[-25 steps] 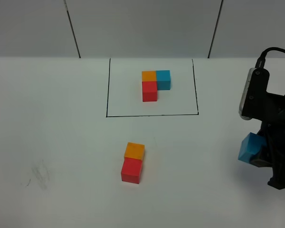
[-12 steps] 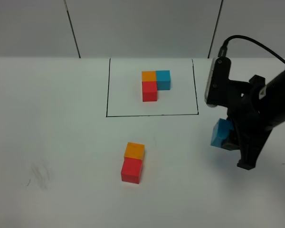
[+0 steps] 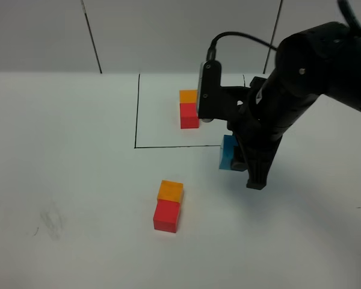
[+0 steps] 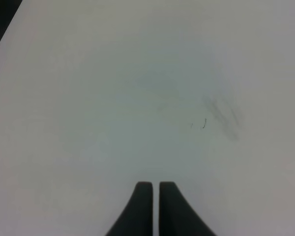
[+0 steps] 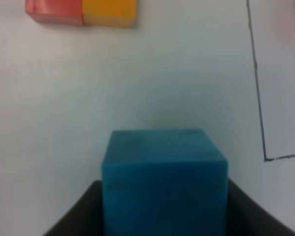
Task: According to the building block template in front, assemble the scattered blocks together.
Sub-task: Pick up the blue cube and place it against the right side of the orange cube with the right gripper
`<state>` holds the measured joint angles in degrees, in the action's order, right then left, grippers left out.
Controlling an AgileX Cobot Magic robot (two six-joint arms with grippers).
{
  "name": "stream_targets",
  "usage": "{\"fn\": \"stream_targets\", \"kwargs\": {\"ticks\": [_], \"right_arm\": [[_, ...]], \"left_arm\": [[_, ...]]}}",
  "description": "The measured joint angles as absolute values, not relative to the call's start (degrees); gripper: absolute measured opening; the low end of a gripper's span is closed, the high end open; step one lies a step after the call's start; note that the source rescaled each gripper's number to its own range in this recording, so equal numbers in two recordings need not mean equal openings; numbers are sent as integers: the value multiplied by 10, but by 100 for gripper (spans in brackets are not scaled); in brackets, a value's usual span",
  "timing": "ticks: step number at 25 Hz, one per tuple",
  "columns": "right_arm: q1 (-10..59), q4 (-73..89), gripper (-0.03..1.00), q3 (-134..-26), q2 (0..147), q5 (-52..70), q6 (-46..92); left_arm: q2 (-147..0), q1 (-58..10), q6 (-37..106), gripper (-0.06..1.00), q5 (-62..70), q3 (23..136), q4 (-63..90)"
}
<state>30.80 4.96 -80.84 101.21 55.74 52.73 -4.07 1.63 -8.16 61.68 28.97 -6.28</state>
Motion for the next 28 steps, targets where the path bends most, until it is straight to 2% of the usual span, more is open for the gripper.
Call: {"fn": "stream_targets", "kwargs": {"ticks": [8,28], "right_arm": [[333,37,48,-822,1076,550,512],[367,48,48,-822,1128,514,508]], "left_arm": [[-41,16,-82,0,617,290,-63],[-41,16,-82,0,617,290,-63]]}}
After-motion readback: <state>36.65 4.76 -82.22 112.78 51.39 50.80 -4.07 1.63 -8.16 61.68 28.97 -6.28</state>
